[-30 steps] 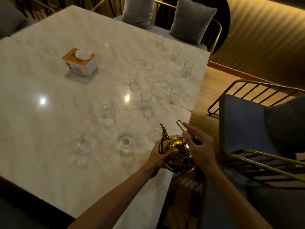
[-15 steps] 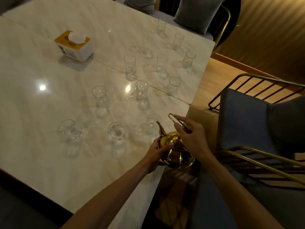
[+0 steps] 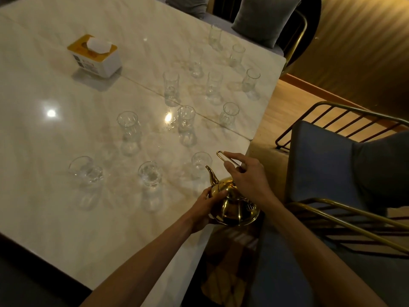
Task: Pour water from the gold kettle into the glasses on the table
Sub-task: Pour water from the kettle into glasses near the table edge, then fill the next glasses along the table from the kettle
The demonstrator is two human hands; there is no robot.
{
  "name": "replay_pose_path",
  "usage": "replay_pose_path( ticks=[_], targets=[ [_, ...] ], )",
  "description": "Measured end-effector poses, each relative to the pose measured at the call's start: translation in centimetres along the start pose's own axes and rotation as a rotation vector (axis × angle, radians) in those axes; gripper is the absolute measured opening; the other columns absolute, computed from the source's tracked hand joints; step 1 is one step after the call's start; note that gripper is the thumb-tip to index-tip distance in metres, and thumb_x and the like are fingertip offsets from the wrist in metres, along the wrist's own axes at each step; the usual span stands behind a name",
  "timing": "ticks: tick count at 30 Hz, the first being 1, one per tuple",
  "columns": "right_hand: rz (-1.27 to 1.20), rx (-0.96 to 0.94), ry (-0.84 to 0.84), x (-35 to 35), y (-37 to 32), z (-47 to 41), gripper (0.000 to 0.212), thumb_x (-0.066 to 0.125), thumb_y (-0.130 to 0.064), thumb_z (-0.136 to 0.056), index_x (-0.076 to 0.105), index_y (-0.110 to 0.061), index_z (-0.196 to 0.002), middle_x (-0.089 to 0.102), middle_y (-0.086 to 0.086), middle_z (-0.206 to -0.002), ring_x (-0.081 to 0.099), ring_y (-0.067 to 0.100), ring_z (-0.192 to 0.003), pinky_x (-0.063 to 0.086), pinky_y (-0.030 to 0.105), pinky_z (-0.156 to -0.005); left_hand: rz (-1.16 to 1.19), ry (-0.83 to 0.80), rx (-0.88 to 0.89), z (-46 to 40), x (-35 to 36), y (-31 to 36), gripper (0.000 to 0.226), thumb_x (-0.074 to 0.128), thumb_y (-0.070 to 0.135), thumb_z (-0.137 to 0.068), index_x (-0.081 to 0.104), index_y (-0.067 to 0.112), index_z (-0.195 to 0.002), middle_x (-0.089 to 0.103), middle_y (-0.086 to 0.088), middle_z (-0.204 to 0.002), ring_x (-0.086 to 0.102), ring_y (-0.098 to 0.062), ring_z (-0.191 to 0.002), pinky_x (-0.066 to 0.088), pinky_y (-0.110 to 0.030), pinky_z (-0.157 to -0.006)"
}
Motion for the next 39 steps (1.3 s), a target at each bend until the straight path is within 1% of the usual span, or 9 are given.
replay_pose_path(
  ticks=[9,11,14,19,22,28,31,34,39],
  targets=[
    [0.026,0.003,-0.03,-0.1,-0.6,-0.1,0.031,0.064,-0.031,-0.097,0.064,-0.04,-0.127,0.054,-0.014,-0.066,0.05,0.001,-0.056,0.042,0.018,-0.061,0.008,-0.034,0.012,-0.1,0.2,-0.3,0.089,0.08,0.054,-0.074,0.034,0.032,-0.147,0.052,-0.007,-0.142,0.06,-0.033,-0.121,0.059,-0.055,-0.088],
    [0.028,-0.002,-0.035,0.0,-0.7,-0.1,0.031,0.063,-0.032,-0.097,0.064,-0.039,-0.127,0.054,-0.018,-0.079,0.052,0.0,-0.066,0.045,0.022,-0.069,0.007,-0.036,0.01,-0.1,0.3,-0.3,0.092,0.081,0.056,-0.071,0.034,0.032,-0.146,0.052,-0.007,-0.142,0.059,-0.033,-0.122,0.058,-0.055,-0.089],
    [0.023,-0.011,-0.042,0.0,-0.8,-0.1,0.032,0.063,-0.032,-0.097,0.064,-0.038,-0.128,0.057,-0.011,-0.096,0.056,0.004,-0.08,0.05,0.028,-0.078,0.004,-0.038,0.006,0.0,0.4,-0.3,0.095,0.081,0.058,-0.069,0.033,0.032,-0.147,0.052,-0.007,-0.143,0.059,-0.033,-0.122,0.059,-0.053,-0.087],
    [0.03,-0.008,-0.037,-0.2,-0.7,0.0,0.032,0.064,-0.031,-0.097,0.064,-0.037,-0.129,0.045,-0.021,-0.071,0.047,-0.002,-0.063,0.04,0.018,-0.065,0.019,-0.04,0.012,0.2,0.5,-0.3,0.089,0.08,0.054,-0.074,0.034,0.032,-0.147,0.053,-0.006,-0.141,0.06,-0.032,-0.121,0.06,-0.052,-0.085],
    [0.028,0.0,-0.041,-0.3,-0.8,0.1,0.031,0.064,-0.031,-0.097,0.065,-0.038,-0.127,0.047,-0.018,-0.064,0.05,-0.002,-0.058,0.04,0.018,-0.064,0.017,-0.036,0.016,0.4,0.6,-0.3,0.089,0.08,0.055,-0.074,0.035,0.031,-0.146,0.054,-0.006,-0.14,0.061,-0.032,-0.12,0.061,-0.05,-0.083],
    [0.023,0.009,-0.057,-0.3,-0.9,0.2,0.033,0.063,-0.033,-0.097,0.064,-0.039,-0.129,0.066,0.001,-0.075,0.064,0.01,-0.069,0.046,0.018,-0.063,0.012,-0.036,0.014,0.6,0.7,-0.3,0.092,0.08,0.057,-0.07,0.036,0.031,-0.146,0.054,-0.006,-0.139,0.06,-0.031,-0.121,0.061,-0.05,-0.083],
    [0.027,0.017,-0.063,-0.3,-0.7,0.1,0.033,0.063,-0.033,-0.097,0.063,-0.038,-0.13,0.061,-0.005,-0.073,0.06,0.006,-0.067,0.045,0.019,-0.064,0.016,-0.042,0.021,0.6,0.9,-0.4,0.091,0.079,0.057,-0.071,0.036,0.031,-0.147,0.054,-0.006,-0.14,0.06,-0.031,-0.121,0.061,-0.05,-0.083],
    [0.042,0.005,-0.065,-0.3,-0.4,0.0,0.034,0.063,-0.032,-0.097,0.063,-0.037,-0.131,0.047,-0.019,-0.073,0.051,0.0,-0.065,0.044,0.022,-0.067,0.02,-0.043,0.017,0.7,1.1,-0.5,0.092,0.079,0.057,-0.071,0.035,0.03,-0.147,0.053,-0.006,-0.14,0.059,-0.03,-0.121,0.061,-0.049,-0.083],
    [0.04,0.003,-0.07,-0.6,-0.3,0.1,0.033,0.062,-0.031,-0.098,0.063,-0.035,-0.131,0.039,-0.02,-0.067,0.044,-0.004,-0.054,0.034,0.012,-0.057,0.029,-0.033,0.018,0.9,1.4,-0.6,0.086,0.075,0.053,-0.078,0.034,0.028,-0.149,0.053,-0.006,-0.138,0.06,-0.029,-0.118,0.061,-0.047,-0.081]
  ],
)
Point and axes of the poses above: each hand's wrist, its own z-axis away from the middle knuckle, its own x-axis out of the palm, y = z × x, the point moved 5 cm from there along -z, towards the middle knuckle
